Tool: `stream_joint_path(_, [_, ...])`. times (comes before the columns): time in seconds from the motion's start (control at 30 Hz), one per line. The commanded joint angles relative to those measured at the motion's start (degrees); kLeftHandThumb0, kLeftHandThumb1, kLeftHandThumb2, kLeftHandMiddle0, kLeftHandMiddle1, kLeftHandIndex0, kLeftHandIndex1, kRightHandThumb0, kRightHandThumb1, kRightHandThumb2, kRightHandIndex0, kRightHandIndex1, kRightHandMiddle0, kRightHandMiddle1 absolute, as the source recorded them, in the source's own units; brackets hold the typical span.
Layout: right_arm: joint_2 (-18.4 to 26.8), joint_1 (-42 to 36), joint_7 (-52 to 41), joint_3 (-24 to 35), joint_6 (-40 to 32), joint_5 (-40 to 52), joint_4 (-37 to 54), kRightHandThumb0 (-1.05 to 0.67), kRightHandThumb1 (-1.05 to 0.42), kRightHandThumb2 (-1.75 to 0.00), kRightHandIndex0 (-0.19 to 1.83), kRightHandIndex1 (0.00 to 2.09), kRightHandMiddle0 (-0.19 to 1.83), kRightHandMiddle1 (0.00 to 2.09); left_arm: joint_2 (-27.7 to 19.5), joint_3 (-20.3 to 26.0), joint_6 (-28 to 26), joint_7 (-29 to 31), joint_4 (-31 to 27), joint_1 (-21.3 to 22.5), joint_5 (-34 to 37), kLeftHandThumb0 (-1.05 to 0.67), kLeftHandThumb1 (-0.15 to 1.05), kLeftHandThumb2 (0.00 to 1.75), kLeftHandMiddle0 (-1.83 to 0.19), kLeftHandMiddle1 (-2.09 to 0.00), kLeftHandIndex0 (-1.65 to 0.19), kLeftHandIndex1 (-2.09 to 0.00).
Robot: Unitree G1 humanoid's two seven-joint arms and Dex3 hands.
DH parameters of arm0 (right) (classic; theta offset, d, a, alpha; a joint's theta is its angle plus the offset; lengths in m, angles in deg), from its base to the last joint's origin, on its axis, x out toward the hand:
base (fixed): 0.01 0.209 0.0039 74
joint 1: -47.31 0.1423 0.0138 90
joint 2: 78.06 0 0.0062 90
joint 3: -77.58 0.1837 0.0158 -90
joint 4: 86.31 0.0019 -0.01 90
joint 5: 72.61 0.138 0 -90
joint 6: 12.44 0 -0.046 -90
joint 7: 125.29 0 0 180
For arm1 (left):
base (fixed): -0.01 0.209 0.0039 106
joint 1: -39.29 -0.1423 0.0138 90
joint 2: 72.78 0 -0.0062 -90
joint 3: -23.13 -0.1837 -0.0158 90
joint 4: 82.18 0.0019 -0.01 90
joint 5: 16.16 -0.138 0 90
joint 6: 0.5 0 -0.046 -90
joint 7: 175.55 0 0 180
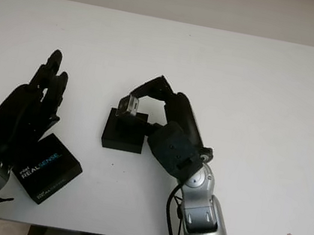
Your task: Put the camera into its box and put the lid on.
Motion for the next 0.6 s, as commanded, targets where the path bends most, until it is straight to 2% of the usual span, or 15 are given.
stream_joint_path(0.0, [-0.2, -0.7, 0.2, -0.2, -0.2, 0.2, 0.1, -0.43, -0.98, -0.05, 0.2, 0.79, 0.37, 1.58, -0.2, 0.4, 0.1, 0.2, -0.9, 0.2, 0.4, -0.79, 1.05, 0.66, 0.19, -0.04, 0.19, 0.0])
stream_joint_path(0.57, [-2.5, -4.2, 2.5, -3.7, -0.3, -0.1, -2.4, -0.39, -1.01, -0.06, 0.12, 0.84, 0.28, 1.68, -0.3, 0.6, 0.4, 0.3, -0.5, 0.2, 0.5, -0.79, 1.05, 0.65, 0.19, -0.04, 0.19, 0.0])
